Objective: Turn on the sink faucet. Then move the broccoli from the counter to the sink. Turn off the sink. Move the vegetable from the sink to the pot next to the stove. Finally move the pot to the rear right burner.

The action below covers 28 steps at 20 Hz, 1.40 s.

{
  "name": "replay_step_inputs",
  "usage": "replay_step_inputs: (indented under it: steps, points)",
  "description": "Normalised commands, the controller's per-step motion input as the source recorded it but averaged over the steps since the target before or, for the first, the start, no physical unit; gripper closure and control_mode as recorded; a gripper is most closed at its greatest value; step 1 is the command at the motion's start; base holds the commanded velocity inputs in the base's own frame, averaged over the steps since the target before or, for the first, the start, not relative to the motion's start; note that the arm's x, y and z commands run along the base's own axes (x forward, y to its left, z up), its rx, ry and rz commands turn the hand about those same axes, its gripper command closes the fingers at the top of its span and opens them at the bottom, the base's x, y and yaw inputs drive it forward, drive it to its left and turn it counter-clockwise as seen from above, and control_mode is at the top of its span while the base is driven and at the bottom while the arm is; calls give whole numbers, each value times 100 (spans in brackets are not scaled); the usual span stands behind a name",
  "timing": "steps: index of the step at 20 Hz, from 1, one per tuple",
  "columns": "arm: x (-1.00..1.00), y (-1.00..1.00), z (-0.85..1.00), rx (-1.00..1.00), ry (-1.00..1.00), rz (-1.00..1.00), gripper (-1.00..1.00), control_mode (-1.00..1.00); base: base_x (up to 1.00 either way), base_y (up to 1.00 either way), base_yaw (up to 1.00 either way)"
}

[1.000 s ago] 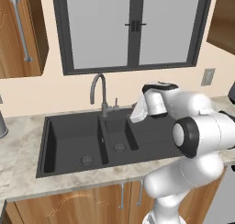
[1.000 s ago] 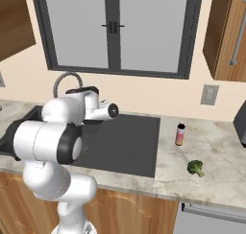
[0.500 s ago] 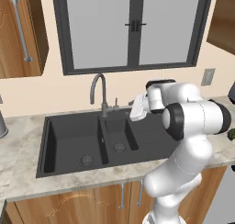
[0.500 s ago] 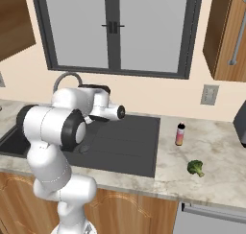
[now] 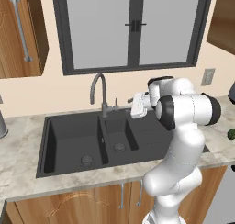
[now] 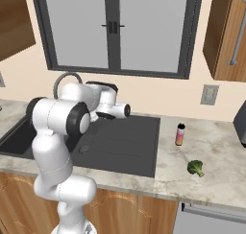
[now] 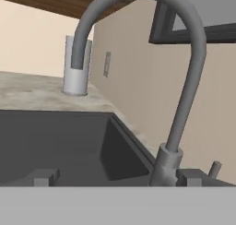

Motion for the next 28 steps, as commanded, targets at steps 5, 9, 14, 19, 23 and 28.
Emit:
replay_step_inputs:
  steps: [5, 9, 14, 19, 23, 28]
  points:
    - [27, 5, -9, 0, 0, 0, -100, -100, 0, 0, 0]
    - [22, 14, -18, 0, 0, 0, -100, -100, 0, 0, 0]
    - [23, 15, -18, 0, 0, 0, -100, -100, 0, 0, 0]
    - [31, 9, -12, 0, 0, 0, -100, -100, 0, 0, 0]
    - [35, 4, -8, 0, 0, 0, -100, -100, 0, 0, 0]
    - [32, 0, -8, 0, 0, 0, -100, -100, 0, 0, 0]
